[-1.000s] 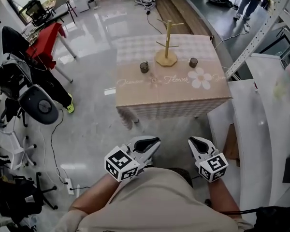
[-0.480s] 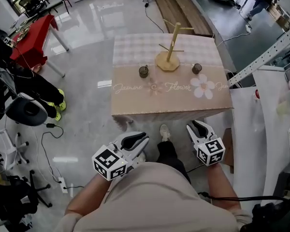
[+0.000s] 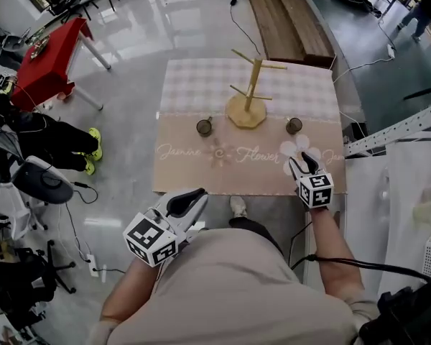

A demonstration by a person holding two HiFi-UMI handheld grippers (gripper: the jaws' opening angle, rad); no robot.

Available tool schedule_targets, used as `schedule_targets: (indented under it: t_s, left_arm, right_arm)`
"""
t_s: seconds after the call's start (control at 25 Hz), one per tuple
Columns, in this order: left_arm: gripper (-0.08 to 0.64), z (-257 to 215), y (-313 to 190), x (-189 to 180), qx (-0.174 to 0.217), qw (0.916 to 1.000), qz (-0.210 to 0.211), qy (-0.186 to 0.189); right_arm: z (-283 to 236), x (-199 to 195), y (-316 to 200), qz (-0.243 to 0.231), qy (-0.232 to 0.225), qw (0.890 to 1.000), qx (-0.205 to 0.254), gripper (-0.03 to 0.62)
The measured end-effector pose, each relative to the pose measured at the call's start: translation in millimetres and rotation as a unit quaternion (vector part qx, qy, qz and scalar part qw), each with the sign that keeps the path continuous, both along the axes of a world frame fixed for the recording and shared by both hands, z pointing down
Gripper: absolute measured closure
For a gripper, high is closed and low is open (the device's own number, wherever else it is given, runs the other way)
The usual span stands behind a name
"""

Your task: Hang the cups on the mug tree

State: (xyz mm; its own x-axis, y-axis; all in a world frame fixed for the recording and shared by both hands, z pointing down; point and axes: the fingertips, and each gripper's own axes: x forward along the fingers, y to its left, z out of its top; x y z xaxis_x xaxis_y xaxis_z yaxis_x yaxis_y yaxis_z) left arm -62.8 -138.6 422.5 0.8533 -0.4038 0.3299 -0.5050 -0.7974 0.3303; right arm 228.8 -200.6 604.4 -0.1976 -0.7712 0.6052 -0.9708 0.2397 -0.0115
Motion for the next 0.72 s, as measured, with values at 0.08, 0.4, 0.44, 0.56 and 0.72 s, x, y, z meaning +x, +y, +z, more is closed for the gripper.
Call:
schedule_targets:
  t_s: [0.08, 0.4, 0.44, 0.56, 0.72]
  left_arm:
    - [0.543, 0.0, -15.0, 11.9, 0.0, 0.9999, -0.014, -0.004]
    - [0.552, 1.4, -50.0, 36.9, 0.003, 0.9976, -0.065, -0.022]
    - [0.552, 1.3, -52.0, 38.1, 0.002, 0.9973, -0.07, -0.024]
    - [0.552, 2.7, -55.2, 39.4, 0.0, 0.9961, -0.083, -0.032]
    - [0.552, 2.6, -58.7, 38.1, -0.001, 0.9942, -0.099, -0.041]
  right_arm:
    - [12.9, 22.9, -26.3, -0.004, 0.008, 1.0, -0.003, 0.399]
    - [64.3, 65.5, -103.1, -0.036, 0.013, 0.999, -0.032, 0.323]
    - [68.8, 65.7, -109.4, -0.042, 0.011, 0.998, -0.035, 0.319]
    - [81.3, 61.9, -124.3, -0.062, 0.005, 0.997, -0.04, 0.31]
    - [95.3, 55.9, -133.4, -0.085, 0.001, 0.995, -0.048, 0.311]
